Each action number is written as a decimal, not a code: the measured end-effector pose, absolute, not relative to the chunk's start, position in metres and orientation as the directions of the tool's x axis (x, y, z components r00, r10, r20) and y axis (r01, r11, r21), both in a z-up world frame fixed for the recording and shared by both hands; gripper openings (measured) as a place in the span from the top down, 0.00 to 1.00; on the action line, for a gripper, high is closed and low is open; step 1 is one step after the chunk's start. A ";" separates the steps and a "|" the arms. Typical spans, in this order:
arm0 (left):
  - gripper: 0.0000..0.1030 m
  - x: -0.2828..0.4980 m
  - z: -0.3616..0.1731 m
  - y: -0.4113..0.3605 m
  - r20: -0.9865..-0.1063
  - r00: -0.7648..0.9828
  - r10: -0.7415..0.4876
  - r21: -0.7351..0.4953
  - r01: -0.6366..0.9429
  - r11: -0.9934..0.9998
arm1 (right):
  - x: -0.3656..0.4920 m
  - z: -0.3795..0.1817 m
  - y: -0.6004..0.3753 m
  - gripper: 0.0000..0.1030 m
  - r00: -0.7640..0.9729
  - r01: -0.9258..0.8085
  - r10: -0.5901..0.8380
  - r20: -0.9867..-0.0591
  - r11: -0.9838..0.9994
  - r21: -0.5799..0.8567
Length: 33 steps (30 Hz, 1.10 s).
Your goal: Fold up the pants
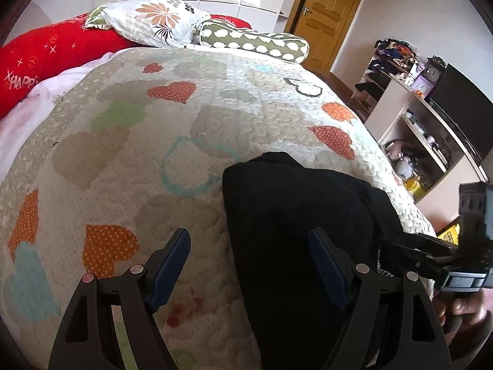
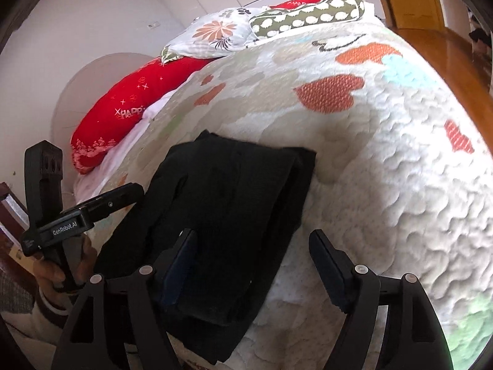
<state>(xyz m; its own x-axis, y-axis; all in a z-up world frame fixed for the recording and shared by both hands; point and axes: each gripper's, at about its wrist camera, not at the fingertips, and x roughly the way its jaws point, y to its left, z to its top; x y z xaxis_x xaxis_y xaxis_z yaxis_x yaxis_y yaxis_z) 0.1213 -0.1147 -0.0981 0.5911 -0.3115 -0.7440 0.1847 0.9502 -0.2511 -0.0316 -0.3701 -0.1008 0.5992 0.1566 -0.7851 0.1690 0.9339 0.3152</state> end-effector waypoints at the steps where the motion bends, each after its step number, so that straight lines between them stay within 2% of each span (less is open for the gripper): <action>1: 0.23 0.121 -0.099 -0.115 -0.746 0.587 -0.315 -0.256 0.184 0.949 | -0.033 -0.102 -0.370 0.24 0.601 0.168 0.158 -0.783 0.934 0.317; 7: 0.22 0.126 -0.106 -0.121 -0.752 0.559 -0.349 -0.292 0.191 0.937 | -0.033 -0.103 -0.368 0.20 0.612 0.148 0.206 -0.764 0.919 0.366; 11: 0.14 0.135 -0.116 -0.121 -0.756 0.524 -0.391 -0.344 0.191 0.920 | -0.030 -0.111 -0.363 0.19 0.606 0.112 0.221 -0.764 0.928 0.356; 14: 0.09 0.145 -0.129 -0.122 -0.760 0.476 -0.442 -0.403 0.187 0.896 | -0.028 -0.118 -0.365 0.17 0.642 0.091 0.253 -0.724 0.912 0.399; 17: 0.08 0.156 -0.136 -0.122 -0.750 0.470 -0.465 -0.435 0.179 0.882 | -0.023 -0.124 -0.363 0.20 0.675 0.066 0.271 -0.686 0.904 0.422; 18: 0.10 0.157 -0.136 -0.122 -0.746 0.476 -0.465 -0.434 0.182 0.882 | -0.021 -0.125 -0.361 0.21 0.676 0.062 0.268 -0.687 0.907 0.416; 20: 0.35 0.158 -0.135 -0.123 -0.733 0.466 -0.496 -0.452 0.210 0.867 | -0.018 -0.123 -0.357 0.38 0.670 0.062 0.264 -0.693 0.911 0.407; 21: 0.37 0.157 -0.135 -0.125 -0.733 0.471 -0.490 -0.445 0.213 0.870 | -0.017 -0.122 -0.357 0.42 0.669 0.064 0.268 -0.694 0.909 0.413; 23: 0.52 0.155 -0.131 -0.127 -0.727 0.485 -0.486 -0.426 0.236 0.874 | -0.016 -0.117 -0.357 0.52 0.666 0.068 0.274 -0.694 0.904 0.422; 26: 0.66 0.155 -0.118 -0.123 -0.714 0.502 -0.487 -0.412 0.262 0.873 | -0.012 -0.100 -0.351 0.57 0.685 0.046 0.276 -0.674 0.907 0.419; 33: 0.67 0.186 -0.077 -0.093 -0.666 0.601 -0.441 -0.355 0.264 0.897 | 0.042 -0.062 -0.349 0.58 0.735 -0.001 0.271 -0.622 0.917 0.398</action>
<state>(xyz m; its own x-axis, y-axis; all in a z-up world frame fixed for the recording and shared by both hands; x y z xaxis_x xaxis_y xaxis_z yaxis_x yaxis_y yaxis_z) 0.1862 -0.0930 -0.0772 0.6013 -0.4411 -0.6663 0.2643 0.8967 -0.3551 0.0419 -0.3489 -0.0624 0.7351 0.2708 -0.6215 -0.0009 0.9172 0.3985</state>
